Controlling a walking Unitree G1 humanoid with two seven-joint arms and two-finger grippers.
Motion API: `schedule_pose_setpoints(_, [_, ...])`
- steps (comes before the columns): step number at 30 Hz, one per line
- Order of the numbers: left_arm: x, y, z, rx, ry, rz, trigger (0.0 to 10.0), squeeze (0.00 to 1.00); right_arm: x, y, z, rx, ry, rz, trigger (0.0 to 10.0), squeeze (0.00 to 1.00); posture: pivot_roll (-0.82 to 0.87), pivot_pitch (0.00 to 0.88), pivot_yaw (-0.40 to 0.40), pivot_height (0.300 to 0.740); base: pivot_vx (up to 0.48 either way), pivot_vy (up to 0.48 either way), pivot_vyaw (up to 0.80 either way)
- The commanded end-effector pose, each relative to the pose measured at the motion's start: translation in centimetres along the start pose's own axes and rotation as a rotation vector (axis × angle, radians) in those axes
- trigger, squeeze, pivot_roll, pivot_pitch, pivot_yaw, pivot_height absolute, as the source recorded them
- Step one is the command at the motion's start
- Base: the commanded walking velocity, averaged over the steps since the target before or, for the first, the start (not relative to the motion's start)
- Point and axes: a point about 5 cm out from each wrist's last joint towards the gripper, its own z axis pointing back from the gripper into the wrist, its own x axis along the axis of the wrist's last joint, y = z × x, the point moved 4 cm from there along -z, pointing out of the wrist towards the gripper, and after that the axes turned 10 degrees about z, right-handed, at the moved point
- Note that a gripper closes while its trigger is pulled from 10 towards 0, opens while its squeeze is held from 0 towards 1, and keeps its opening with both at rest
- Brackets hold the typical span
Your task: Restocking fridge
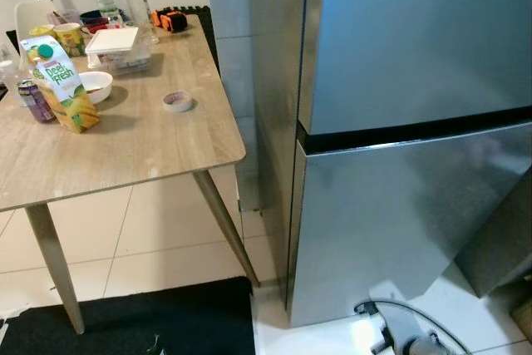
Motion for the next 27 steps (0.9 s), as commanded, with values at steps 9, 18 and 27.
schedule_pose_setpoints(9, [0.7, 0.7, 0.1, 0.016, -0.021, -0.001, 10.0, 0.0, 6.1, -0.9, 2.1, 0.47, -0.342, 0.014, 10.0, 1.0, -0.09, 0.0, 0.02, 0.74, 0.0, 0.0, 0.0])
schedule_pose_setpoints(18, [0.7, 0.7, 0.1, 0.015, -0.02, 0.001, 10.0, 0.0, 14.8, -4.2, 7.4, 0.741, -0.802, -0.036, 10.0, 1.0, -0.09, 0.0, 0.021, 0.74, 0.0, 0.0, 0.0])
schedule_pose_setpoints(27, [0.6, 0.5, 0.1, 0.01, -0.018, -0.001, 10.0, 0.0, 20.1, -3.9, 10.4, 0.832, -0.972, 0.171, 10.0, 1.0, -0.09, 0.0, 0.021, 0.74, 0.0, 0.0, 0.0])
